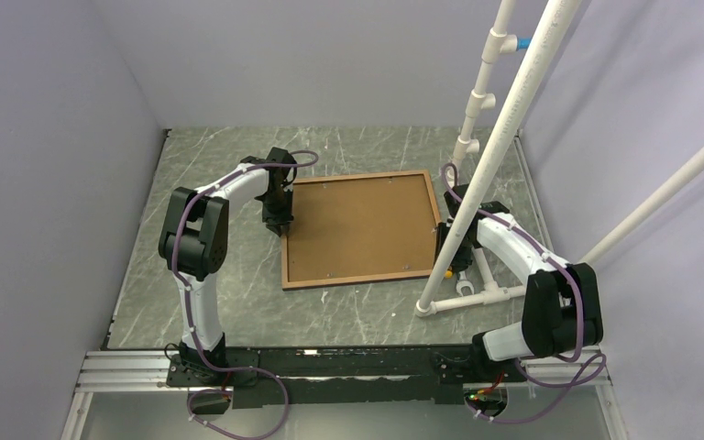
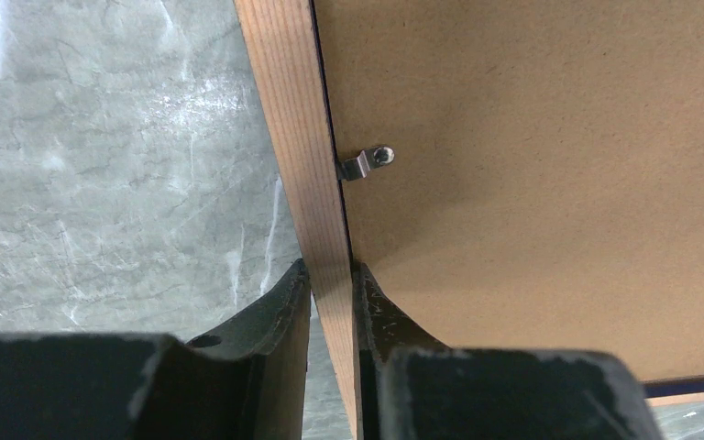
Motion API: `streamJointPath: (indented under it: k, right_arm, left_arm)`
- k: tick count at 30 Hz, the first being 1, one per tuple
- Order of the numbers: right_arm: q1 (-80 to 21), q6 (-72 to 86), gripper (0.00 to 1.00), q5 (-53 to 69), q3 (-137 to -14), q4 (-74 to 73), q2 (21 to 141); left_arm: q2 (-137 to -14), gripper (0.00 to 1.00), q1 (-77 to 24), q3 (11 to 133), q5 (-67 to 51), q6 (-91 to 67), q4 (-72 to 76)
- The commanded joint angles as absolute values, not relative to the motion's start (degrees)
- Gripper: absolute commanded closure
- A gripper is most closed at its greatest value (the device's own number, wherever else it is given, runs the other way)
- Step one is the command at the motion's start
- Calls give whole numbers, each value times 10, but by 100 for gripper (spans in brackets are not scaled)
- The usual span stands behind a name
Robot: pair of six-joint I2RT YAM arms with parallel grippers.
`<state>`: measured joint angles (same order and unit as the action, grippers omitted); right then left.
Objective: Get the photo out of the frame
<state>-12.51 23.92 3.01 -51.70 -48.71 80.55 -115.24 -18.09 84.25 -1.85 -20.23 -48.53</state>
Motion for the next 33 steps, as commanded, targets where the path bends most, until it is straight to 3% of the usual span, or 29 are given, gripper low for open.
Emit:
streamJointPath:
  k: [1,17,33]
  right_arm:
    - [-123,255,100,22,-536,-515,799]
    - [-123,252,100,48,-520,-529,797]
    - [-134,221,100,85,-531,-445,834]
  left_arm:
    - [-1161,100,-179,853,-2,-180,-475]
    - [-1161,100,-180,855,-6,-179,-476]
    - [-1163,100,-180,854,-7,-179,-475]
